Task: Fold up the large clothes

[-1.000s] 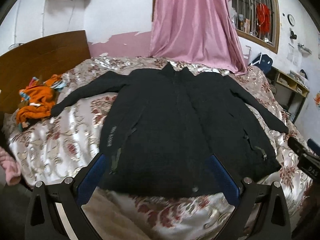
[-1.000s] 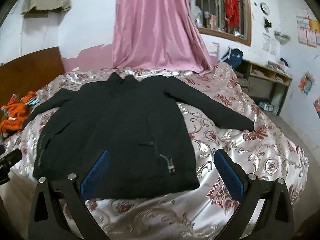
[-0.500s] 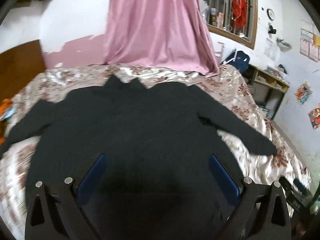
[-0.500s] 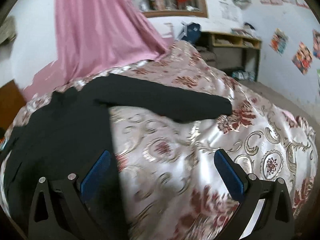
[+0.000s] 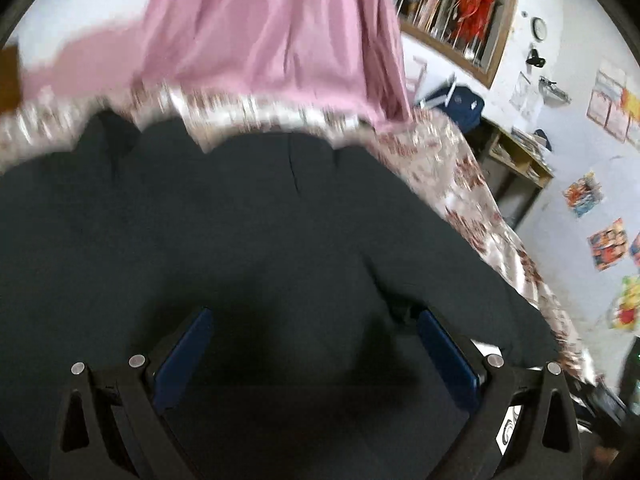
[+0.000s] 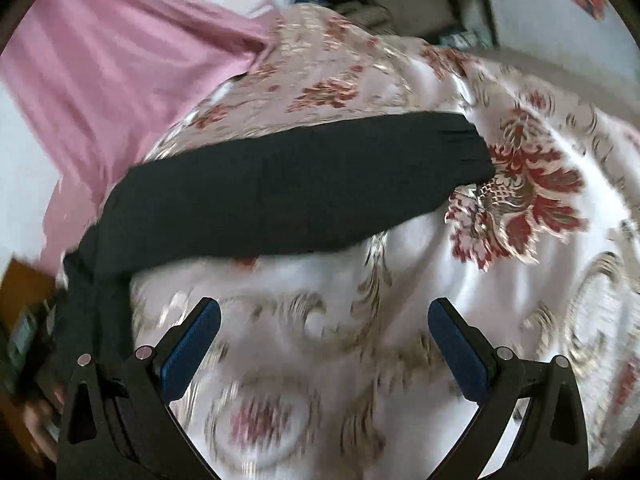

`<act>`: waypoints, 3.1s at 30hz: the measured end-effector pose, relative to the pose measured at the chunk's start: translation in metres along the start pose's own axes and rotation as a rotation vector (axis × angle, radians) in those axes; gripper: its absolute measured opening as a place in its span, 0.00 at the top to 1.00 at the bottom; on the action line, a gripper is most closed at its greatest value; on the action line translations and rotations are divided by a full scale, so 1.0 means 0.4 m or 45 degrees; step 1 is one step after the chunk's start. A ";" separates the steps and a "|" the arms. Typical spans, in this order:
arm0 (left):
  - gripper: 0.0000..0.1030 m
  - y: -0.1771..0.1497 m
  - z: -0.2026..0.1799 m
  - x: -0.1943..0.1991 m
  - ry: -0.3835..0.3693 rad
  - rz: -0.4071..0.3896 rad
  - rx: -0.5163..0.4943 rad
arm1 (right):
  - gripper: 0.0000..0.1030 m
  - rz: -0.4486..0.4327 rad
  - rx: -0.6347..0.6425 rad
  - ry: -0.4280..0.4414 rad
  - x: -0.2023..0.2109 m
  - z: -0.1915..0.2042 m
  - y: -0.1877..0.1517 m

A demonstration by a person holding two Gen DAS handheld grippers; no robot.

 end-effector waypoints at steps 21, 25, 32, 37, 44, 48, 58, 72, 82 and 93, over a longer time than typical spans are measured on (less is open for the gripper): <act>0.00 -0.032 0.106 -0.042 -0.121 0.153 0.124 | 0.92 -0.032 -0.351 -0.141 -0.170 -0.063 0.189; 0.00 -0.001 0.170 0.025 -0.152 0.231 0.265 | 0.93 -0.205 -0.034 -0.179 -0.039 0.061 0.304; 0.00 0.070 0.302 0.209 -0.070 0.082 0.236 | 0.93 -0.543 0.674 -0.153 0.190 0.483 0.396; 0.00 0.105 0.439 0.351 -0.063 -0.025 0.285 | 0.93 -0.575 1.068 -0.048 0.199 0.784 0.330; 0.00 0.100 0.635 0.457 -0.185 -0.098 0.455 | 0.93 -0.495 1.566 0.106 0.136 1.103 0.061; 0.00 0.068 0.724 0.443 -0.276 -0.088 0.569 | 0.91 -0.298 1.658 0.163 0.037 1.176 -0.097; 0.00 0.030 0.667 0.383 -0.422 -0.106 0.389 | 0.38 0.263 1.480 0.369 -0.105 0.982 -0.315; 0.34 -0.014 0.521 0.087 -0.359 0.313 0.476 | 0.27 -0.150 1.078 0.310 0.052 0.680 -0.406; 0.94 -0.007 0.501 0.092 -0.135 0.189 0.436 | 0.21 -0.145 1.103 0.297 0.028 0.702 -0.394; 0.95 0.108 0.542 0.420 0.043 -0.332 0.211 | 0.21 -0.374 1.059 0.229 0.156 0.701 -0.295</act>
Point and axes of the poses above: each gripper's, at about its wrist camera, not at the fingertips, and x roughly against the way its jaws point, z to its left, y to its top, the point moved 4 cm from there along -x, roughly the way its jaws point, and after that the axes turned 13 degrees about x, right-handed, at the moved point
